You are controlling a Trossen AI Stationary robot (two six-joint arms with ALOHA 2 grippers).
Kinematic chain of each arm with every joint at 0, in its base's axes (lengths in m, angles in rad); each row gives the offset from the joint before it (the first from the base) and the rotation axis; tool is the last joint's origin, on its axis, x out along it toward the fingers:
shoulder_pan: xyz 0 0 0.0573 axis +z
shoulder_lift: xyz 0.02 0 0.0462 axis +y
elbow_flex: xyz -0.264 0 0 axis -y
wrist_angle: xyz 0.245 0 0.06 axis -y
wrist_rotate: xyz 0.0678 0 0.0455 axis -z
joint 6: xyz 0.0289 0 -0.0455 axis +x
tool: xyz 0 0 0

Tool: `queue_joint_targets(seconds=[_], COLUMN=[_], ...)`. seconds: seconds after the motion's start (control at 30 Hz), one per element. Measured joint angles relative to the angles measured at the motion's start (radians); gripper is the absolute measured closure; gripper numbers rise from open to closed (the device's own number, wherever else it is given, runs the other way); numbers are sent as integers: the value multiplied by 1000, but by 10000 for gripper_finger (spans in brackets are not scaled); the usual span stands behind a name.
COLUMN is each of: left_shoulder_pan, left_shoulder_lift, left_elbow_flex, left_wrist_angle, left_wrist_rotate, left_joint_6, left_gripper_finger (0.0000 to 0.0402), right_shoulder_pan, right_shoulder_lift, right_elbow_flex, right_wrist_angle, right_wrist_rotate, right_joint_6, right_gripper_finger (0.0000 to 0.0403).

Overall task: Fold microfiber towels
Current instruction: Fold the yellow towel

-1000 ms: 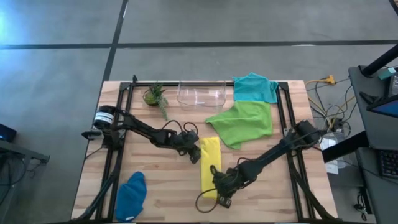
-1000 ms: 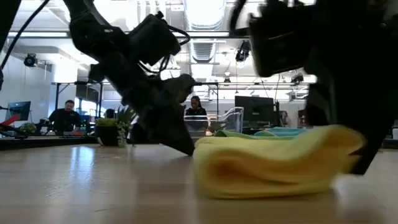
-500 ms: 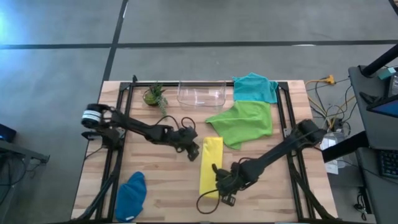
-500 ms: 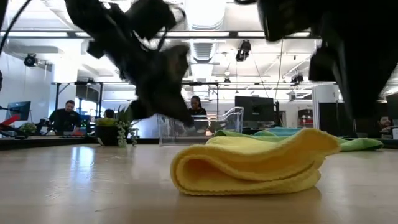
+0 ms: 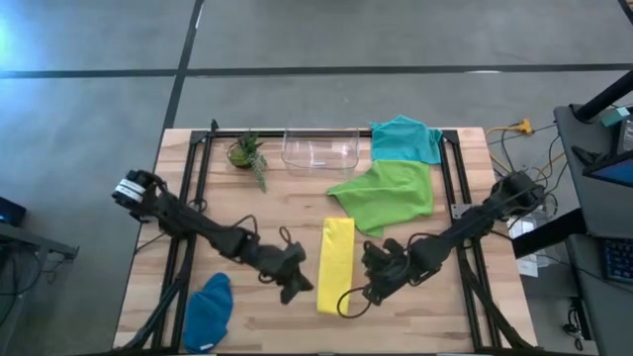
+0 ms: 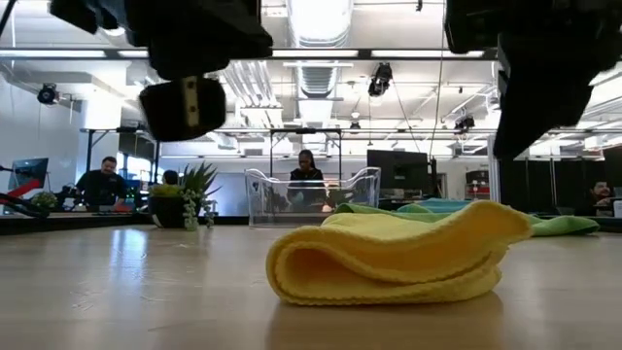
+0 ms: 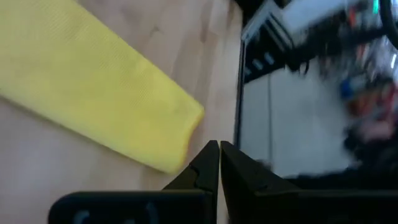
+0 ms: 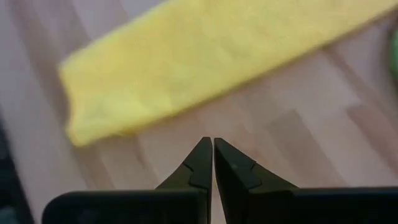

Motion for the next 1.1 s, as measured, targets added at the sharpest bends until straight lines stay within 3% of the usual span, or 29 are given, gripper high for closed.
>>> queue_joint_targets(seconds=[0.1, 0.23, 0.4, 0.57, 0.73, 0.83, 0.97, 1.1], left_shoulder_pan=[-14, -12, -13, -33, -56, -58, -55, -55], left_shoulder_lift=[61, 187, 338, 376, 333, 333, 338, 340], left_elbow_flex=[-1, 2, 22, 58, 163, 256, 346, 394], left_wrist_angle=[128, 423, 598, 553, 150, -26, -65, -106], left_wrist_rotate=[-73, -119, -187, -186, -171, -172, -200, -301], left_joint_6=[-159, -285, -431, -510, -521, -412, -156, 146], left_gripper_finger=[402, 402, 402, 402, 402, 402, 402, 402], right_shoulder_pan=[-44, -149, -274, -320, -334, -360, -416, -480], right_shoulder_lift=[-19, -23, -36, -62, -77, -77, -80, -96], right_elbow_flex=[-113, -242, -273, -259, -252, -252, -252, -251], right_wrist_angle=[265, 597, 632, 626, 604, 601, 597, 560], right_wrist_rotate=[-33, -193, -331, -356, -318, -315, -424, -530], right_joint_6=[-27, -131, -197, -259, -330, -345, -362, -410], right_gripper_finger=[392, 392, 392, 392, 392, 392, 392, 392])
